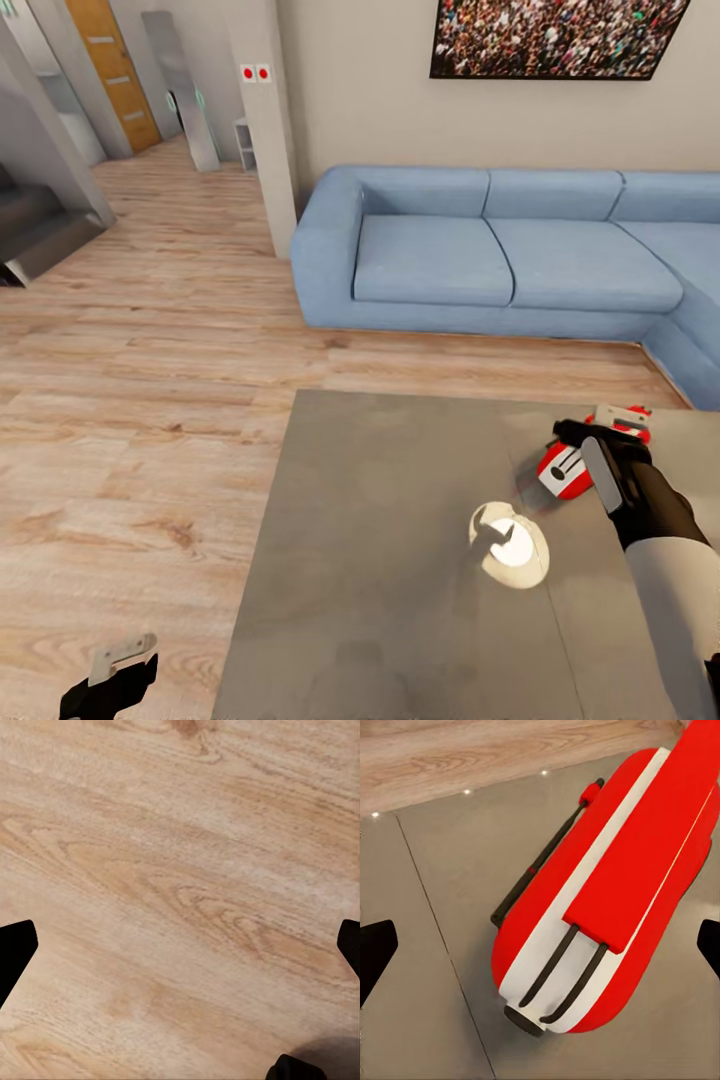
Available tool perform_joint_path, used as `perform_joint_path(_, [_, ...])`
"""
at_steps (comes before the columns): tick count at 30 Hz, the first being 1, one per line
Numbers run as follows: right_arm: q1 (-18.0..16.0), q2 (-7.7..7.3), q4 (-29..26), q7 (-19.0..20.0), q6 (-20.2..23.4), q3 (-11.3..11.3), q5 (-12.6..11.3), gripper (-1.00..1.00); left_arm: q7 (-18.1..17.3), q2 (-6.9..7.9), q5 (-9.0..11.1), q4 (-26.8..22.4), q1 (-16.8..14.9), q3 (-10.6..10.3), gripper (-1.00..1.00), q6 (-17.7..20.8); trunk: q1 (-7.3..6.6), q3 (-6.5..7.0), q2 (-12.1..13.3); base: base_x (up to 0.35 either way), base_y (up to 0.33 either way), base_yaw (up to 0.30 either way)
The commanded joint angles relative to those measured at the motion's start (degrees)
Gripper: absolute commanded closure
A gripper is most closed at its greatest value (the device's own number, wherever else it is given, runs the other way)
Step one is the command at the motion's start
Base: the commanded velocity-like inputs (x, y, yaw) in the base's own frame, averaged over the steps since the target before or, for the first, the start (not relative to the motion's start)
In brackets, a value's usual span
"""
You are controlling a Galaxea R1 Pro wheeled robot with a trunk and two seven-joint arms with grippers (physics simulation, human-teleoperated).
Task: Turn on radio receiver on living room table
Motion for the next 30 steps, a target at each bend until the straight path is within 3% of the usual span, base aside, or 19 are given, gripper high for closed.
perform_joint_path(1, [-0.7,0.0,0.5,0.0,0.2,0.0,0.0,-1.0,0.0,-0.03,0.0,0.1,0.0,0.0,-1.0,0.0,0.0,-0.1,0.0,0.0,0.0,0.0])
perform_joint_path(6, [-2.9,-0.62,3.5,0.0,1.0,0.0,0.0,-1.0,0.0,-0.68,-0.1,1.6,0.0,0.0,-1.0,-0.7,0.0,-0.55,0.0,0.0,0.0,0.0])
perform_joint_path(16, [-8.0,-1.92,9.8,0.0,1.4,0.0,1.3,-1.0,0.0,-0.97,-0.2,8.4,0.0,-0.2,-1.0,-8.1,0.0,-1.47,0.0,0.0,0.0,0.0])
perform_joint_path(23, [-8.6,-8.6,10.3,0.2,1.9,-0.4,1.0,-1.0,0.0,-1.05,-0.1,9.2,0.0,-0.2,-1.0,-9.0,0.0,-2.11,0.0,0.0,0.0,0.0])
perform_joint_path(30, [-8.7,-10.49,10.3,0.3,1.6,-0.7,1.1,-1.0,0.0,-1.46,0.0,9.2,0.0,-0.3,-1.0,-9.1,0.0,-2.51,0.0,0.0,0.0,0.0])
